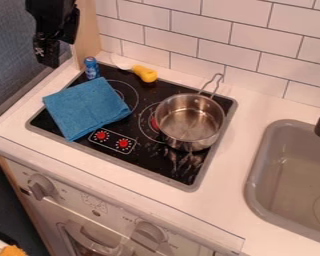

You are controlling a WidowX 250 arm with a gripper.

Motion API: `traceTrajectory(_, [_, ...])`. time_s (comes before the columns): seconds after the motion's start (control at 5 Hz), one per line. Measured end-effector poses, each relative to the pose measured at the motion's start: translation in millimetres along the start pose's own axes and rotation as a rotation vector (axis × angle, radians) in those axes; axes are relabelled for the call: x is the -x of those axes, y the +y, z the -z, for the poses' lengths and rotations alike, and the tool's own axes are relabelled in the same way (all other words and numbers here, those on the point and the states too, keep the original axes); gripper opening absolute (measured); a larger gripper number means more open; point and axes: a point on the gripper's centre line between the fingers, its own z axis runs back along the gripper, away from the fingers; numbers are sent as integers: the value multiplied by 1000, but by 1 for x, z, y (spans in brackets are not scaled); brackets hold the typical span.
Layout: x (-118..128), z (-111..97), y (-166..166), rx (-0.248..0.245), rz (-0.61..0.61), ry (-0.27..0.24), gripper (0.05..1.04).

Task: Moved the blue cloth between the two burner

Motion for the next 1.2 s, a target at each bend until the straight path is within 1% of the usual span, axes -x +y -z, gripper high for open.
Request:
traceTrajectory(0.2, [3,9,2,-26,8,5,999])
traceTrajectory(0.4, [2,21,8,-72,22,14,999])
traceTrajectory(0.6, [2,37,14,-101,-7,31,999])
traceTrajectory(1.0, [28,73,25,-129,-13,84,999])
traceTrajectory(1.2, [40,84,31,-149,6,96,999])
